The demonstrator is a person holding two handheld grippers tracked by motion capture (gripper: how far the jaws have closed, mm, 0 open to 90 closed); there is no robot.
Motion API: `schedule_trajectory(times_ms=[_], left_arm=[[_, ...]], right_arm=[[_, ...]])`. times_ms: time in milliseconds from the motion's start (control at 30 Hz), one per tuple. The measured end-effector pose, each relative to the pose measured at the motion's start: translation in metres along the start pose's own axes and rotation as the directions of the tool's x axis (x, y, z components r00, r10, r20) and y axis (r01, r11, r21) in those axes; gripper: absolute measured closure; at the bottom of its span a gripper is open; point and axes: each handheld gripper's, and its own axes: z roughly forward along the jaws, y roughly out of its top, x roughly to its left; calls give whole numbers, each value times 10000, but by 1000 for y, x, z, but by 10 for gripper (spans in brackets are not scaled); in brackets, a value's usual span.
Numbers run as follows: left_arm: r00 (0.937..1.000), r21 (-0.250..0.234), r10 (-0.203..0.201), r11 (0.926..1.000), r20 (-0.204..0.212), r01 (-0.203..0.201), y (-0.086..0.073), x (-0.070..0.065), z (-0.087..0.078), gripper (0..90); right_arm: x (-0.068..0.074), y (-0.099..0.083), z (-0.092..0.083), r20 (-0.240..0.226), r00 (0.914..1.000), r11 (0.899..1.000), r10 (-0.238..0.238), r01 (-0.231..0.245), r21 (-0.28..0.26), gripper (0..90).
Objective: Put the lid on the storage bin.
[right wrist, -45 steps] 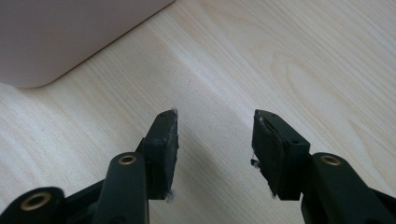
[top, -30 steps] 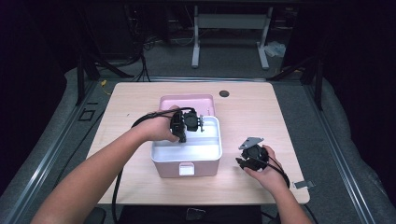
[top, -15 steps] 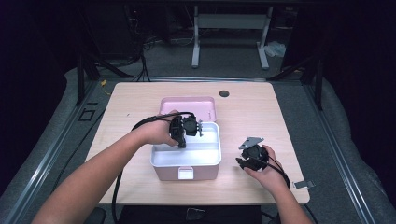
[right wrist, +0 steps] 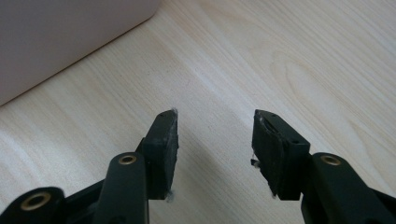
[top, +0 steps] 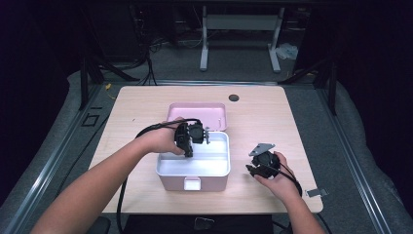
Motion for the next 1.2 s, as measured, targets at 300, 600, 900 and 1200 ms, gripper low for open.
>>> schedule_trajectory(times_ms=[300,600,900,1200], left_arm=[[9951,-549,-896,9947,-412,873,-29,-6,-25,836],[9848,-621,-1732,9831,-144,1720,-65,-16,-22,900],[9788,-1258,-2030,9707,257,2047,-80,-26,-7,900],[9786,-1431,-2052,9682,150,2052,-85,-28,2,900]], right_arm=[[1,0,0,35,10000,10000,-27,27,-16,501],[1,1,1,83,10000,10000,-36,36,3,499],[2,1,2,70,10000,10000,-11,11,38,498],[1,1,4,70,9999,9999,141,-141,22,491]])
